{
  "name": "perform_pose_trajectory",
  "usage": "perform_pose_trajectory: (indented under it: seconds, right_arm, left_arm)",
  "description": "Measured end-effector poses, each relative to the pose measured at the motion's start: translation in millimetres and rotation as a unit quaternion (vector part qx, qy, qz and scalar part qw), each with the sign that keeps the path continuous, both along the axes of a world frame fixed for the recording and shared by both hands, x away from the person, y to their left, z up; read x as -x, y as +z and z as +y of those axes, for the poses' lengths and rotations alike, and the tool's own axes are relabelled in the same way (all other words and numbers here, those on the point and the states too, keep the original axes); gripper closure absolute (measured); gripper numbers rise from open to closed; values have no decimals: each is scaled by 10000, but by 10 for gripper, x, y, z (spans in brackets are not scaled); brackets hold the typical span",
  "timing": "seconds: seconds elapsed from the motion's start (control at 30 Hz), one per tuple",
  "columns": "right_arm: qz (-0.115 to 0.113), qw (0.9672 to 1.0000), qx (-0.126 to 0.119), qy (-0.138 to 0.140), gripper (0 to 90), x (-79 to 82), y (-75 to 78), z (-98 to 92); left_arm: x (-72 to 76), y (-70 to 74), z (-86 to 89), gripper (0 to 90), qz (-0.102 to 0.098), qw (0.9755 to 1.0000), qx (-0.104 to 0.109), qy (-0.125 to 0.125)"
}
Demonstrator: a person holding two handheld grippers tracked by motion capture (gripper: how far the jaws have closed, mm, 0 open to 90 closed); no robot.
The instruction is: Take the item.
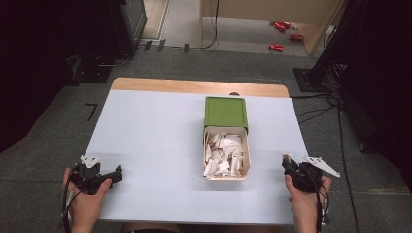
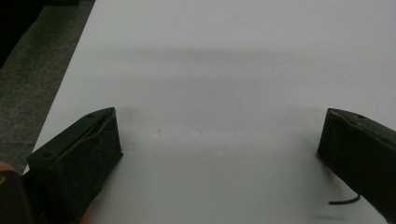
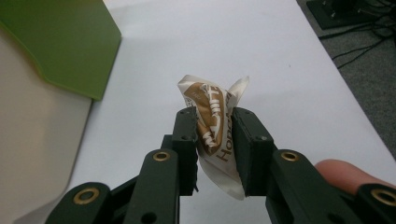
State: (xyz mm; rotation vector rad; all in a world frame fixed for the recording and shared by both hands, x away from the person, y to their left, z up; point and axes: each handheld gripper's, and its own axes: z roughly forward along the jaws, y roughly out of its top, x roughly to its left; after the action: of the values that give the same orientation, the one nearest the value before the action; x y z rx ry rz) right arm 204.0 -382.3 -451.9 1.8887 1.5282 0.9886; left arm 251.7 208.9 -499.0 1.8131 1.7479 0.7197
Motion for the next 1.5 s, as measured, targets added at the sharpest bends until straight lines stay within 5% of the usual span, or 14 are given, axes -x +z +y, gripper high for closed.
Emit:
perform_pose_trajectory:
  seconds: [0.53, 1.0, 1.27, 1.5]
  right_arm:
    - [235, 9995, 106, 189, 731, -75, -318, 103]
    - [374, 9983, 243, 372, 716, -120, -442, 226]
    - [343, 9984, -61, 443, 491, -89, -387, 226]
    - [236, 9981, -311, 481, 428, -44, -250, 185]
  left_arm:
    - [-1, 0, 0, 0, 2, 10000, -1, -1]
    - [-1, 1, 1, 0, 6, 10000, 1, -4]
    - [-1, 1, 2, 0, 5, 10000, 3, -4]
    - [-4, 2, 1, 0, 17, 10000, -9, -7]
